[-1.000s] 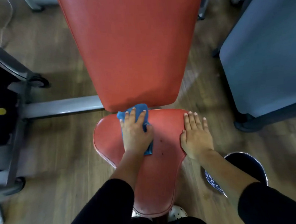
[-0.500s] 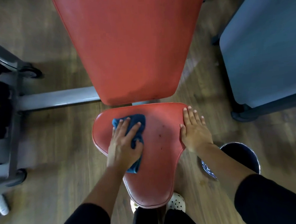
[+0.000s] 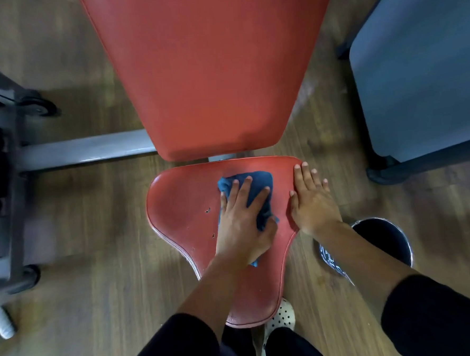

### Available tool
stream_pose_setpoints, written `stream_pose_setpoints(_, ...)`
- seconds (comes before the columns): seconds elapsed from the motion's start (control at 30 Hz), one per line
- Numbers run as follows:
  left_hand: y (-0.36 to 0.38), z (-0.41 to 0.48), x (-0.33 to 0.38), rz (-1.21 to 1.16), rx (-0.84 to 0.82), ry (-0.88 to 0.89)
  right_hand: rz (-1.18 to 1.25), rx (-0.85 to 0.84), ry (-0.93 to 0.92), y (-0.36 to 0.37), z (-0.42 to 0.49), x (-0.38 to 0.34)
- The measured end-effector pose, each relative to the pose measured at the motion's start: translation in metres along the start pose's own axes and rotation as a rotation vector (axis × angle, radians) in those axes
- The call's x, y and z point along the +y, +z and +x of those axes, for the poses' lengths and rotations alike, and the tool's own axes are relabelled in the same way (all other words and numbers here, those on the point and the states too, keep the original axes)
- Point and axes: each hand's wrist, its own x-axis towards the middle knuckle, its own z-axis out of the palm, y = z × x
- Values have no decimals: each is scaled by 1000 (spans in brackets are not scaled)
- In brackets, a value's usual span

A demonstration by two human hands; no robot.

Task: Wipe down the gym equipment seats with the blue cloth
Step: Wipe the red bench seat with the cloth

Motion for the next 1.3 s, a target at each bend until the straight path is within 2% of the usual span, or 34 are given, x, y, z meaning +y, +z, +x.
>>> stream_pose_setpoints(0.1, -14, -13, -2, -176, 69, -55, 44, 3, 69, -6, -5, -13)
stream_pose_setpoints(0.17, -24, -17, -11, -104, 222, -93, 118, 73, 130, -8, -14, -29)
stream_pose_setpoints(0.23, -34, -16, -16, 90, 304, -251, 150, 171, 165, -6, -26, -49)
stream_pose_setpoints(0.3, -41, -13, -15, 263, 255, -436, 131, 208, 171, -4, -36, -65)
stream_pose_setpoints(0.37, -43, -10, -14, 352, 137, -491, 79, 164, 155, -5, -42, -74)
stream_pose_setpoints(0.47, -40, -4, -14, 383, 33, -496, 56, 106, 143, -4, -42, -81)
stream_pose_setpoints(0.63, -34, 3, -8, 374, -17, -498, 172, 60, 178, -4, -36, -88)
stream_pose_setpoints(0.77, -35, 5, -3, 337, 15, -473, 272, 31, 209, -3, -33, -91)
stream_pose_setpoints(0.87, -36, 3, -4, 293, -22, -450, 389, 55, 206, -4, -36, -93)
stream_pose_setpoints(1.13, -41, 4, -11, 185, 36, -311, 466, 119, 89, -3, -37, -97)
stream_pose_setpoints(1.23, -45, 4, -12, 160, -68, -373, 613, 102, 69, -8, -41, -103)
stream_pose_setpoints(1.3, -52, 2, -11, 148, -77, -400, 686, 65, 76, -15, -46, -107)
